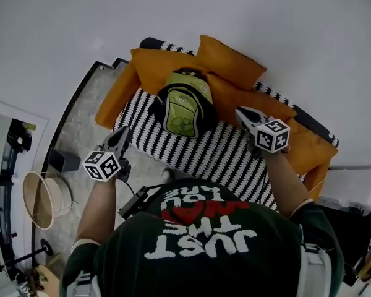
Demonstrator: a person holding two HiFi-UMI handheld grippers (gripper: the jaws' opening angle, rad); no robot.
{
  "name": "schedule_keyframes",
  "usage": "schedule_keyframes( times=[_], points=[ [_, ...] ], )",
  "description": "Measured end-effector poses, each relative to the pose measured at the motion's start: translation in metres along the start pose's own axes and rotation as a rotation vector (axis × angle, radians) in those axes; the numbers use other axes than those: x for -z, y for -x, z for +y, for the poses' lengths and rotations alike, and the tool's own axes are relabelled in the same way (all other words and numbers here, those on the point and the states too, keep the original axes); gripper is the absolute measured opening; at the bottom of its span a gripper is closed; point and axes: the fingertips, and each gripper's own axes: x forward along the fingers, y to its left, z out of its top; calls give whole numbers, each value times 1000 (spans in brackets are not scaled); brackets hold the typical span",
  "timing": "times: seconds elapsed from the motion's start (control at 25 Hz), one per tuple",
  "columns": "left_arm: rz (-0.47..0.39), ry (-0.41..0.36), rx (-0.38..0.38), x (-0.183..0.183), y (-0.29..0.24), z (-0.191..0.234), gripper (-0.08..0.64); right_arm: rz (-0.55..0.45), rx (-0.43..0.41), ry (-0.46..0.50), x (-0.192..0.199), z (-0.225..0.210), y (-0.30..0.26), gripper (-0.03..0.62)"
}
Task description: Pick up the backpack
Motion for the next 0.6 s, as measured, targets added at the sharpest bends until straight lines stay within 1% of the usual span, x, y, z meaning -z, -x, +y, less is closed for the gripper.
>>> schedule_keyframes(
  times=[0.08, 0.2, 0.28, 0.36, 0.4, 0.44, 0.52, 0.6],
  points=[
    [29, -23, 24, 0, -21, 11, 8, 16, 16, 11, -1, -7, -14, 32],
    [67, -72, 81, 1, -55, 26, 9, 34, 38, 35, -4, -15, -37, 32],
    [93, -122, 116, 4, -83, 37, 10, 39, 46, 53, -6, -19, -56, 34],
    [126, -184, 150, 10, -115, 47, 33, 54, 49, 81, -3, -25, -78, 39],
    [144, -215, 168, 14, -131, 51, 67, 67, 45, 94, 0, -29, -91, 68],
    [162, -247, 186, 19, -148, 55, 110, 83, 38, 102, 5, -33, -104, 144],
    [200, -319, 217, 29, -180, 63, 181, 113, 17, 110, 17, -41, -132, 258],
    [247, -402, 242, 43, -211, 73, 254, 141, 4, 122, 32, -51, -158, 287]
  ],
)
